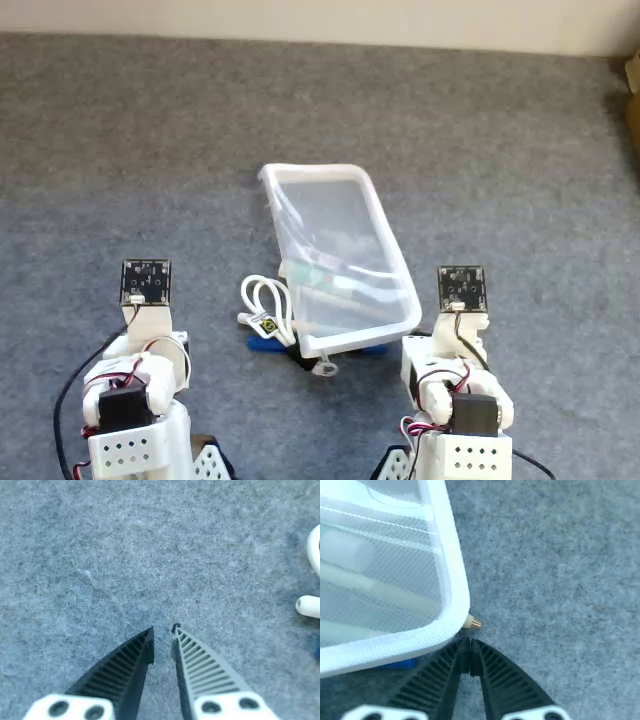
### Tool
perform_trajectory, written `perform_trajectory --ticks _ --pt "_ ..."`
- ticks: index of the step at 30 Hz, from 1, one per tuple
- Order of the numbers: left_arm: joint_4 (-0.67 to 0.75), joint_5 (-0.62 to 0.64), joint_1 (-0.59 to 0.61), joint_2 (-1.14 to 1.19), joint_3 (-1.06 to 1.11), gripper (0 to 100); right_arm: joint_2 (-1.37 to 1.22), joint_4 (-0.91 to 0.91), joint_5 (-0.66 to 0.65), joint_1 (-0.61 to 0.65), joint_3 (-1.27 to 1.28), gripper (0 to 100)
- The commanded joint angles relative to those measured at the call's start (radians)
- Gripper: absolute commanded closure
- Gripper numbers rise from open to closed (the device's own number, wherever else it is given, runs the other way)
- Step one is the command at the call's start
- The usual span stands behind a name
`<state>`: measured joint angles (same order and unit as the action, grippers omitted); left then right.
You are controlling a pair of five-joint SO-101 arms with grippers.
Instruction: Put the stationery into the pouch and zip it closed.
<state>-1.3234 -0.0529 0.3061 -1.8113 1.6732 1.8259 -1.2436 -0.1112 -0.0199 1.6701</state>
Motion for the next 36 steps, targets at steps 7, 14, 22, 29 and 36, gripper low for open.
perform_trajectory --ticks 7,14,22,29,36 --pt "-0.003 -0.008 0.005 -0.007 0.022 92 0.008 -0.007 0.0 -0.008 0.12 99.3" --pt "-0.003 -0.008 0.005 -0.007 0.022 92 0.008 -0.007 0.0 -0.008 0.12 99.3" --pt "-0.003 -0.008 0.005 -0.007 0.022 92 0.008 -0.007 0.0 -0.008 0.12 99.3" --pt "-0.005 -0.008 -0.021 -0.007 0.022 92 0.008 -0.007 0.0 -0.005 0.12 99.3" --pt "-0.005 -0.006 -0.028 -0.007 0.022 93 0.008 -0.007 0.0 -0.005 0.12 99.3"
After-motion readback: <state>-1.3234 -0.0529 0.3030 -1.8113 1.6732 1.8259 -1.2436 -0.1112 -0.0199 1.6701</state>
